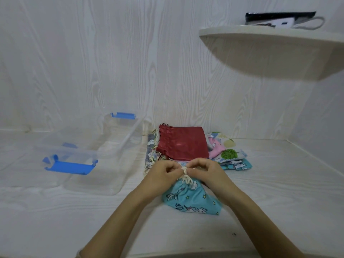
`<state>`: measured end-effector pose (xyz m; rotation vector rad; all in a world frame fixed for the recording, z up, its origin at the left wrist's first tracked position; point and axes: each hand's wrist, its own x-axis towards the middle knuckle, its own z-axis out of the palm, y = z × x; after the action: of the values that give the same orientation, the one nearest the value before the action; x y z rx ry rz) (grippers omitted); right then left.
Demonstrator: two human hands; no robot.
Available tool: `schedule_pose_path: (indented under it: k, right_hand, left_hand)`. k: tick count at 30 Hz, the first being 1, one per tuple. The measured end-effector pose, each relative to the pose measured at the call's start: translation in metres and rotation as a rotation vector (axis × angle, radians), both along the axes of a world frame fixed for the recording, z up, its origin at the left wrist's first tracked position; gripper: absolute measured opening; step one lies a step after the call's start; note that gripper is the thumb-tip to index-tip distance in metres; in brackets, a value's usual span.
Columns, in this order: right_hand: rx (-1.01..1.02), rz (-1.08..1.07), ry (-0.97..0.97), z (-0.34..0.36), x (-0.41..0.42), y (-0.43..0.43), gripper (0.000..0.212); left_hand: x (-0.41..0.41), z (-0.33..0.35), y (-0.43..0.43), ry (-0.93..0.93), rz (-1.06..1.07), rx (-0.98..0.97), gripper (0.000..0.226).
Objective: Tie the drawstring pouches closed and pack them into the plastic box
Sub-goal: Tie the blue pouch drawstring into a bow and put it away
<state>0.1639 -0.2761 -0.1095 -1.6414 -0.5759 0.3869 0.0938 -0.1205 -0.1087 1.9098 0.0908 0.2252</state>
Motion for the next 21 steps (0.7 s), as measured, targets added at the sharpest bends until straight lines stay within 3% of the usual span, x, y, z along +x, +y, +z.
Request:
schedule_pose_path:
  k: [4,6,11,15,19,21]
  right_hand:
    - [-0.118,-0.148,-0.434,-0.003,-0.006,0.000,0.006]
    - [-0.132,-0.143,-0.495,-0.003,-0.009,-0.001,0.006]
    - [-0.166,-0.176,-0.458,-0.001,-0.004,-0.005,0.009]
    - [-0.252,-0.166,-0.396,-0.002,0.003,-0.018,0.008]
    - [-0.332,-0.067,-0.383,-0.001,0.000,-0.023,0.003]
    - [-0.356,0.085,-0.280,0.000,-0.005,-0.020,0.023]
  left_hand:
    - [-0.004,0.000,-0.004,0.081,-0.008,-0.158,0.024]
    - [-0.004,-0.001,-0.003,0.078,-0.005,-0.142,0.025]
    - [-0.006,-0.002,0.001,0.082,-0.083,-0.187,0.019]
    - [-0.008,-0.005,0.014,0.027,-0.011,0.081,0.017]
    - [-0.011,-0.010,0.016,0.055,-0.008,0.133,0.021]
    - [-0.011,-0.010,0.014,0.032,-0.001,0.129,0.019]
